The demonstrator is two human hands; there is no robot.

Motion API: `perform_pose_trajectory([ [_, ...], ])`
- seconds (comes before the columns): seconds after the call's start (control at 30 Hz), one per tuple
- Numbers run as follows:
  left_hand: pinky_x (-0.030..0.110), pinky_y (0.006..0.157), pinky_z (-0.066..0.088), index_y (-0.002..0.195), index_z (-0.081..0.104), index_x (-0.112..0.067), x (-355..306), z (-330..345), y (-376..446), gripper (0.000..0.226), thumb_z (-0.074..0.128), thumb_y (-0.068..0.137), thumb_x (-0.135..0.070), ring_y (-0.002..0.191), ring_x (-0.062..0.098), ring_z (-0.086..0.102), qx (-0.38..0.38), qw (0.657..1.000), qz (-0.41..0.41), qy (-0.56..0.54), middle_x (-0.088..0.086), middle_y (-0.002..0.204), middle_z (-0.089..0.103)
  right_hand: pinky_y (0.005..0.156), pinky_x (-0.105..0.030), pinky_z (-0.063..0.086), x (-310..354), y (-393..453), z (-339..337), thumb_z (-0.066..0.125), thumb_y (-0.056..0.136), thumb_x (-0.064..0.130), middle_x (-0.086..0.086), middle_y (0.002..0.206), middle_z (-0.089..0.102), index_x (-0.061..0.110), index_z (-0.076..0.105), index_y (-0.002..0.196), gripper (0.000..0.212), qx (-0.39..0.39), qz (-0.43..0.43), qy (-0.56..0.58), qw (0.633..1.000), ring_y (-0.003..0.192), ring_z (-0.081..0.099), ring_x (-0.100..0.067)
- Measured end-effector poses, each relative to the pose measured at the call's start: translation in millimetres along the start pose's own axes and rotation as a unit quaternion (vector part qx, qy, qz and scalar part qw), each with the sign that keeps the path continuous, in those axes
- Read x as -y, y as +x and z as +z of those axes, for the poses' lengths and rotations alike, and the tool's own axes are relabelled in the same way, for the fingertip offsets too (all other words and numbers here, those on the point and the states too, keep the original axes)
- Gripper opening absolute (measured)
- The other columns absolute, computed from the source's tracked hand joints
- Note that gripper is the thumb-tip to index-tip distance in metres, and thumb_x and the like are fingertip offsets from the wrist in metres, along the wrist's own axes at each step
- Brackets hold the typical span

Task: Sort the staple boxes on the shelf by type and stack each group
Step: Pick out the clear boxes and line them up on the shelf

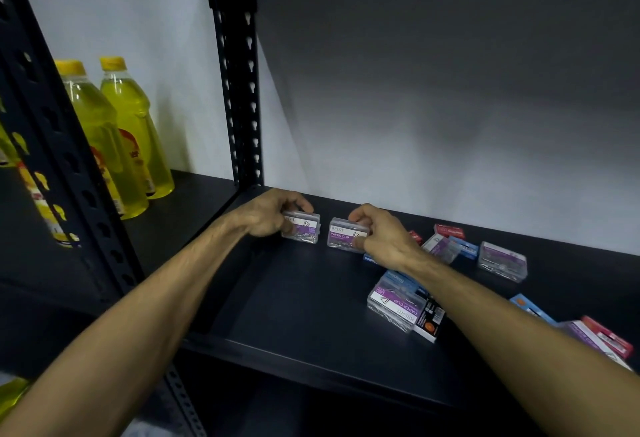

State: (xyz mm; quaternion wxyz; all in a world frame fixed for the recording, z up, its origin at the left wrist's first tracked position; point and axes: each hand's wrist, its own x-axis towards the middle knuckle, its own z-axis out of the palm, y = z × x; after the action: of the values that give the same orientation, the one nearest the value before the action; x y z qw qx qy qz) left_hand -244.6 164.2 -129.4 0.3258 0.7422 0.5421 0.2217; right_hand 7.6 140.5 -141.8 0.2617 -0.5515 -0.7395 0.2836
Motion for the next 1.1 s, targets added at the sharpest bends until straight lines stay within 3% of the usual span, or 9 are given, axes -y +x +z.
perform_pose_trajectory([
  [0.23,0.027,0.075,0.055,0.113,0.066,-0.017,1,0,-2,0.045,0.069,0.078,0.012,0.084,0.017,0.063,-0.009,1.0,0.001,0.009,0.018,0.108,0.067,0.071,-0.016,0.048,-2,1,-1,0.074,0.084,0.005,0.004,0.113,0.061,0.023,0.056,0.121,0.045,0.001,0.001,-0.001,1.0,0.101,0.061,-0.011],
  [0.4,0.02,0.08,0.05,0.123,0.061,-0.025,-3,0,-6,0.051,0.079,0.078,-0.008,0.096,0.015,0.06,-0.023,1.0,-0.01,0.017,0.006,0.114,0.06,0.078,-0.026,0.056,-1,-5,-10,0.075,0.083,0.004,0.003,0.107,0.056,0.019,0.055,0.126,0.05,-0.005,0.01,0.029,1.0,0.093,0.06,-0.011],
  [0.53,0.027,0.093,0.048,0.122,0.06,-0.032,-15,-1,-13,0.046,0.079,0.081,-0.026,0.109,0.015,0.059,-0.117,0.992,0.002,0.045,0.0,0.12,0.061,0.063,-0.01,0.048,-1,-16,-26,0.074,0.086,0.007,0.002,0.108,0.055,0.017,0.058,0.122,0.041,-0.017,0.003,0.035,0.999,0.085,0.058,-0.005],
  [0.63,0.026,0.09,0.046,0.12,0.062,-0.032,-32,2,-16,0.037,0.074,0.085,-0.031,0.11,0.012,0.057,-0.187,0.981,0.025,0.052,-0.002,0.119,0.06,0.079,-0.02,0.048,-4,-26,-39,0.073,0.087,0.015,0.005,0.108,0.058,0.021,0.059,0.121,0.037,-0.03,0.005,0.013,0.999,0.094,0.058,-0.007],
  [0.73,0.025,0.085,0.047,0.117,0.064,-0.031,-59,12,-18,0.033,0.073,0.085,-0.032,0.102,0.012,0.058,-0.198,0.977,0.059,0.052,-0.004,0.11,0.061,0.083,-0.026,0.048,-10,-38,-56,0.07,0.09,0.017,0.006,0.107,0.06,0.022,0.06,0.117,0.03,-0.047,0.021,0.013,0.999,0.097,0.06,-0.011],
  [0.9,0.033,0.073,0.054,0.11,0.067,-0.027,-102,44,-30,0.027,0.075,0.084,-0.027,0.076,0.012,0.064,-0.125,0.988,0.089,-0.008,-0.004,0.088,0.069,0.082,-0.025,0.047,-27,-63,-85,0.057,0.098,0.014,0.001,0.114,0.063,0.018,0.06,0.12,0.023,-0.07,0.042,-0.008,0.997,0.097,0.059,-0.01],
  [0.97,0.036,0.079,0.055,0.113,0.067,-0.027,-112,61,-37,0.032,0.077,0.082,-0.027,0.081,0.014,0.066,-0.065,0.993,0.097,-0.003,-0.003,0.089,0.07,0.088,-0.027,0.047,-37,-71,-92,0.049,0.1,0.009,-0.001,0.12,0.062,0.018,0.06,0.121,0.026,-0.071,0.052,-0.023,0.996,0.104,0.058,-0.013],
  [1.1,0.025,0.084,0.048,0.125,0.061,-0.032,-118,92,-48,0.048,0.079,0.08,-0.032,0.094,0.006,0.06,0.065,0.991,0.089,0.076,-0.007,0.108,0.063,0.104,-0.031,0.04,-53,-80,-96,0.044,0.1,0.002,-0.004,0.139,0.055,0.015,0.059,0.128,0.035,-0.047,0.057,-0.082,0.994,0.124,0.052,-0.019],
])
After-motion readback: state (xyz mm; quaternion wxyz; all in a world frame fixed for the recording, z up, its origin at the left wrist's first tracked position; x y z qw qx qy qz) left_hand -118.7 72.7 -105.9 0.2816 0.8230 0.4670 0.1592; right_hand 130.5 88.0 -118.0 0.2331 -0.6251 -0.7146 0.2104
